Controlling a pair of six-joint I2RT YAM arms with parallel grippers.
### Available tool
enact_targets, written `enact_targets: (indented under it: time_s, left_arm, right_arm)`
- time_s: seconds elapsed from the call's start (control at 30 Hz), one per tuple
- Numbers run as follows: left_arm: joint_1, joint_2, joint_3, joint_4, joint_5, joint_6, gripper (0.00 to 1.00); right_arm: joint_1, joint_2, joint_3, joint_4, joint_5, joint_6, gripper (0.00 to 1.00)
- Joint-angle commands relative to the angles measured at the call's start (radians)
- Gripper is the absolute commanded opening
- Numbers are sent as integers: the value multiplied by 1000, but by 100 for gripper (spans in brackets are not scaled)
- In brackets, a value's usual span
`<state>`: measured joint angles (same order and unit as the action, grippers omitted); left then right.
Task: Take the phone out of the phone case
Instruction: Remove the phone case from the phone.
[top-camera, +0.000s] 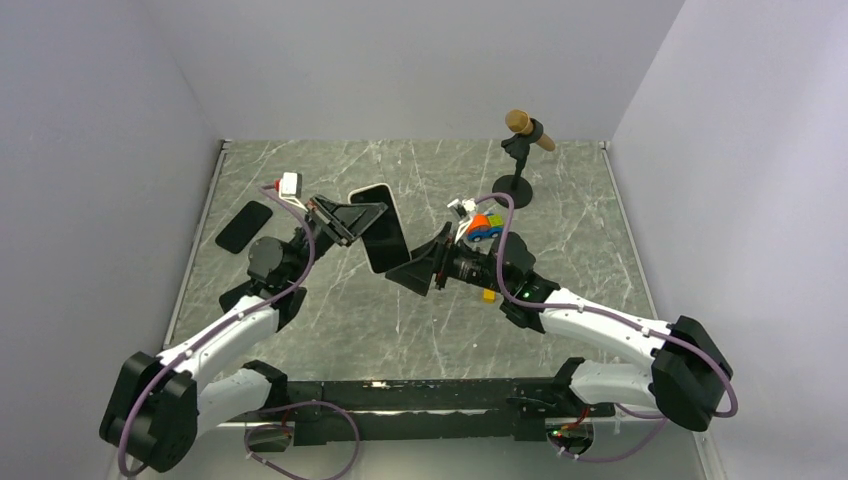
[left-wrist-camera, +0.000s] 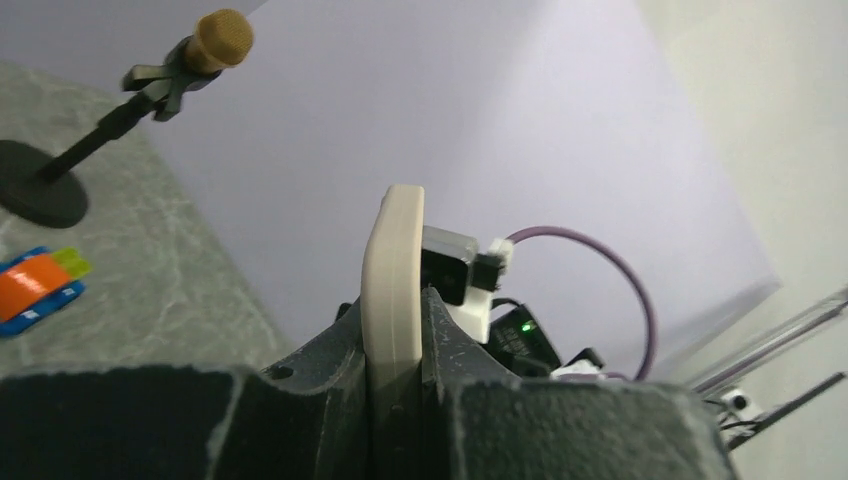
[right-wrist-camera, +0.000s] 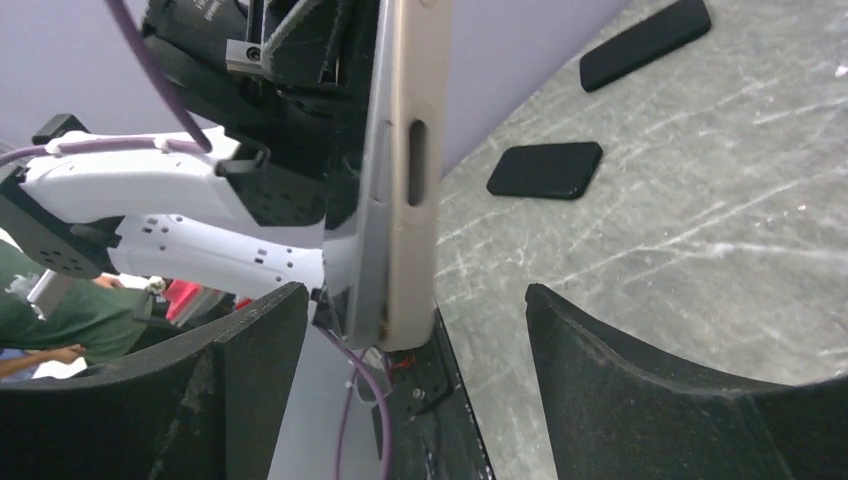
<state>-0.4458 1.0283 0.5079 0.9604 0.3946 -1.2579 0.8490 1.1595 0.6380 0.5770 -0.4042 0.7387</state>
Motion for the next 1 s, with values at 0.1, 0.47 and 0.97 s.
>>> enact_targets:
  time_s: [0.1, 0.47, 0.97]
  left_arm:
    - [9, 24, 19, 448, -26, -271, 0]
    - [73, -177, -17, 74, 54, 3, 0]
    - [94, -214, -26, 10, 92, 35, 0]
  right_arm:
    - [-2, -7, 45, 57, -16, -17, 81]
    - [-6, -116, 198, -375, -44, 91, 57]
    - [-7, -39, 231, -249, -140, 133, 35]
